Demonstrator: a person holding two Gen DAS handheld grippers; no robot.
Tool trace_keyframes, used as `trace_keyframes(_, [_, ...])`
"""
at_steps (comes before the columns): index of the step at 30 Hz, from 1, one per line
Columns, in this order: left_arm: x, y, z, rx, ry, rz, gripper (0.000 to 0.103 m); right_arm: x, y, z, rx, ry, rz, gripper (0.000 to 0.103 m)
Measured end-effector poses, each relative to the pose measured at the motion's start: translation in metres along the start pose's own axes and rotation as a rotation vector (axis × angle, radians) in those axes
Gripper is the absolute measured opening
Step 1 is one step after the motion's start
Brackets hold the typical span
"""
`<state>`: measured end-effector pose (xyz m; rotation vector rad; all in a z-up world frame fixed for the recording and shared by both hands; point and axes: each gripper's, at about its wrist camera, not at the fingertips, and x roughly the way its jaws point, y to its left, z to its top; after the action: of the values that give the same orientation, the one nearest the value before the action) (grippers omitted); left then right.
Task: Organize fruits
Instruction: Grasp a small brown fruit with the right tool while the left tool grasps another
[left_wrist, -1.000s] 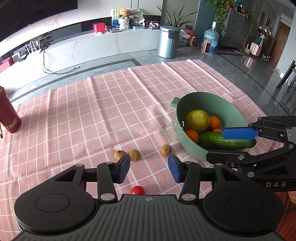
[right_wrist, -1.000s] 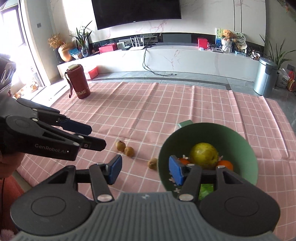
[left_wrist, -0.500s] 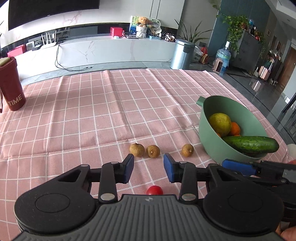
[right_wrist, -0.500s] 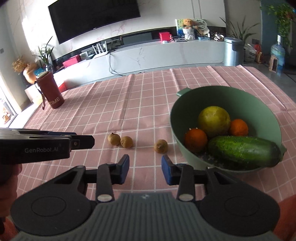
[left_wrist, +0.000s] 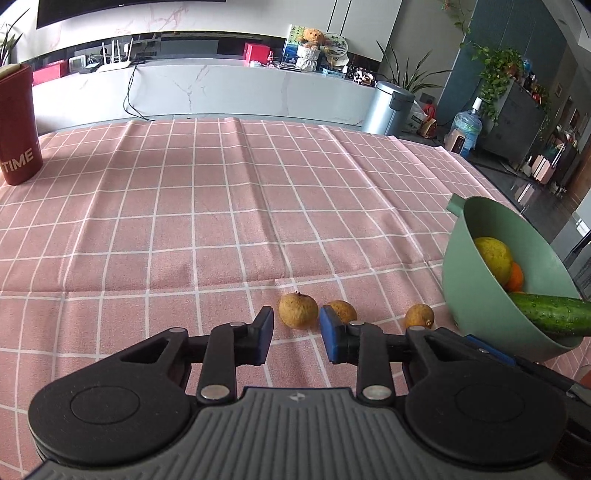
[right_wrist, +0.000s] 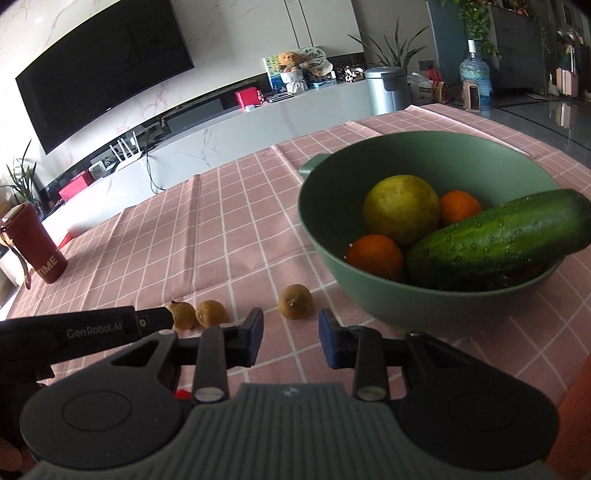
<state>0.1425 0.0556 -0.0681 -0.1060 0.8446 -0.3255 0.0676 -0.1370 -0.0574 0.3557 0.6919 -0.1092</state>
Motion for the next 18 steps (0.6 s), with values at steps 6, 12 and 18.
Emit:
trace_keyframes(6, [0.009,0.003,0.001,-0.014,0.005,-0.014,0.034,0.016,0.003,-0.004,0.002,-0.035,-0.021,0.03])
trace_keyframes(12, [0.015,0.006,0.002,-0.028,0.021,-0.041,0.034,0.025,0.006,-0.006,-0.018,-0.045,-0.039,0.03])
trace_keyframes(18, [0.022,0.008,0.003,-0.039,0.039,-0.051,0.035,0.028,0.008,-0.007,-0.024,-0.057,-0.033,0.025])
